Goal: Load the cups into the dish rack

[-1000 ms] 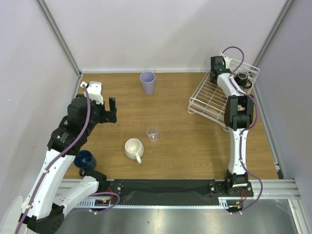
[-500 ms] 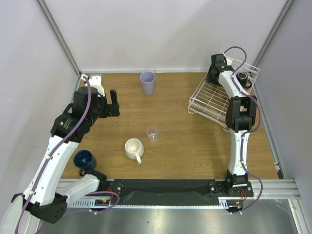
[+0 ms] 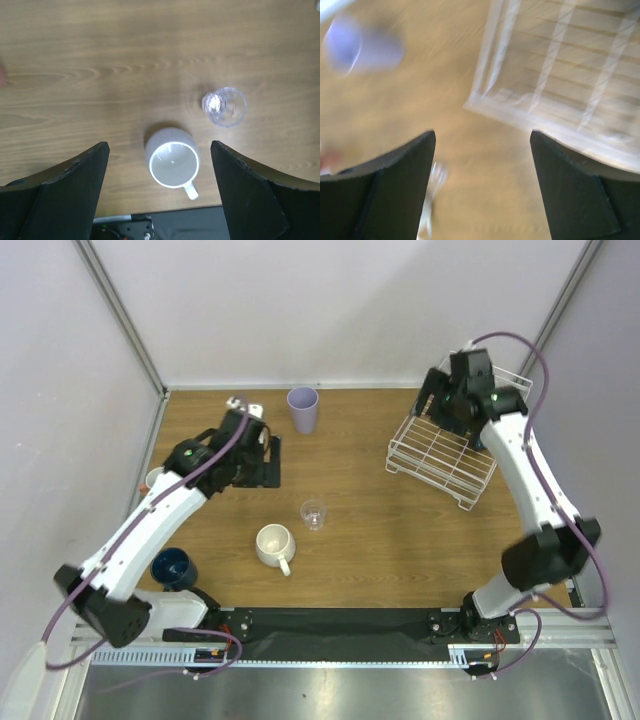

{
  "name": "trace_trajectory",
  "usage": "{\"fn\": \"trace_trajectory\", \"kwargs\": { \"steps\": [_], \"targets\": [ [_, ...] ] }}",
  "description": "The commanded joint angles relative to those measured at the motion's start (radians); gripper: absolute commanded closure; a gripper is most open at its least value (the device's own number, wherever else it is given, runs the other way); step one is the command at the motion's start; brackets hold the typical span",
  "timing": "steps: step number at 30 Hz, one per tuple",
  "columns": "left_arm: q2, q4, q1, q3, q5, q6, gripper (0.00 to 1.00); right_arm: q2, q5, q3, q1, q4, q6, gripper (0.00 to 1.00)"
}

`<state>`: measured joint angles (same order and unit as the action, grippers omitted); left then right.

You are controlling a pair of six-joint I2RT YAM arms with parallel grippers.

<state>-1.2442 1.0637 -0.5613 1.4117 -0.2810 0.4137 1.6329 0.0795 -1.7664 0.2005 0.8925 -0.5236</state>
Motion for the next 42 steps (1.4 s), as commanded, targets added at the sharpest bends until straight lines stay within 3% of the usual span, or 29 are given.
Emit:
{"fn": "trace_trajectory", "kwargs": {
  "steps": [1,7,9,15,25,37,42],
  "targets": [
    [-0.066,0.085,-0.04,0.033,-0.006,0.082,0.14,-0.137,-0.197,0.136,0.143,0.063,-0.041,0.19],
    [-0.161,0.087,-0.167,0.001,-0.064,0.059,0.25,-0.314,-0.251,0.242,0.247,0.133,-0.01,0.19],
    [-0.172,0.064,-0.179,-0.02,-0.009,0.08,0.33,-0.347,-0.219,0.236,0.231,0.163,0.014,0.18],
    [-0.253,0.05,-0.18,-0.112,0.042,0.168,0.34,-0.43,-0.251,0.271,0.143,0.174,0.036,0.18],
    [-0.288,-0.031,-0.178,-0.192,0.177,0.217,0.36,-0.452,-0.257,0.294,0.116,0.187,0.065,0.18],
    [-0.353,-0.085,-0.141,-0.264,0.238,0.194,0.56,-0.412,-0.261,0.259,0.1,0.187,0.083,0.19],
    [-0.383,-0.125,-0.117,-0.275,0.273,0.159,0.72,-0.397,-0.253,0.254,0.1,0.174,0.082,0.19]
  ]
}}
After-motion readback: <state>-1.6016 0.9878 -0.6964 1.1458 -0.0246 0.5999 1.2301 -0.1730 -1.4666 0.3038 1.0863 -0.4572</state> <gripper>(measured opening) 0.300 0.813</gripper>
